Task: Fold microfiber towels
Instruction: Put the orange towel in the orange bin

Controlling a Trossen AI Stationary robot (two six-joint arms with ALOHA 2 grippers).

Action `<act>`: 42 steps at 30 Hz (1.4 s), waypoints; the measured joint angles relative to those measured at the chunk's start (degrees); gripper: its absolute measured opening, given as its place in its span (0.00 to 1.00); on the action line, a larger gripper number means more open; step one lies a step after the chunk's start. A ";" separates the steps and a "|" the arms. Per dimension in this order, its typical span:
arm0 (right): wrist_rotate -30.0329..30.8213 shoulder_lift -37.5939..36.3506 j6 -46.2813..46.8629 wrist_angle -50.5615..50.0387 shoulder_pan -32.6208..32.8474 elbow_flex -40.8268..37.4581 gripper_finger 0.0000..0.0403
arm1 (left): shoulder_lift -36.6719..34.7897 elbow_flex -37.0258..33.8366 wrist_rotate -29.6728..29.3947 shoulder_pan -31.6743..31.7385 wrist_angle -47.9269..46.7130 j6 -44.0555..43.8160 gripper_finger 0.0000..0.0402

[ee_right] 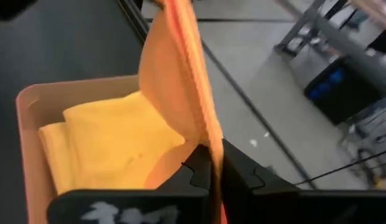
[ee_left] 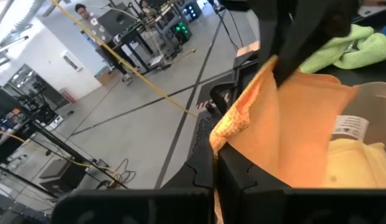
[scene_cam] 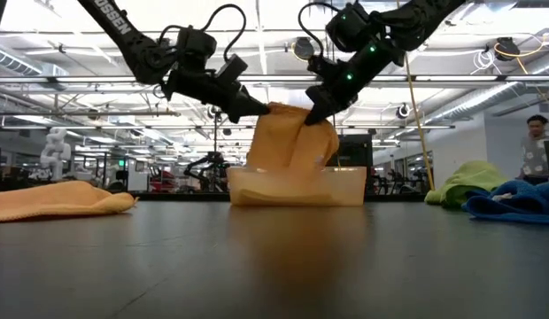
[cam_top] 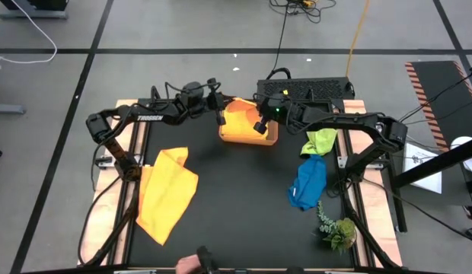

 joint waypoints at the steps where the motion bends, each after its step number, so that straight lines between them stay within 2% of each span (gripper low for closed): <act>1: -0.93 -0.10 0.70 -0.51 -0.28 -0.02 0.03 | 0.00 0.85 -0.04 0.00 -1.02 0.10 0.00; 6: -2.70 0.27 4.88 -5.05 -1.43 -0.74 0.08 | -0.15 5.55 -1.23 -0.56 -5.13 1.75 0.00; 16: -6.98 2.05 7.00 -2.52 -2.25 -0.31 0.23 | -0.61 13.29 0.32 -1.57 -16.24 4.63 0.00; 23: -7.16 1.15 6.59 -2.26 -2.25 -0.26 0.40 | -0.59 13.85 -0.14 -1.79 -17.97 5.65 0.00; 31: -14.17 1.33 7.66 0.55 -2.81 -0.20 0.56 | -0.55 13.85 -0.41 -1.84 -19.44 6.34 0.00; 36: -14.55 1.40 8.62 0.76 -3.61 -0.20 0.54 | -0.83 13.85 -0.42 -1.84 -19.58 5.74 0.00; 42: -14.55 1.42 8.02 0.31 -3.69 -0.20 0.35 | -2.09 13.89 -0.44 -2.10 -19.25 5.66 0.00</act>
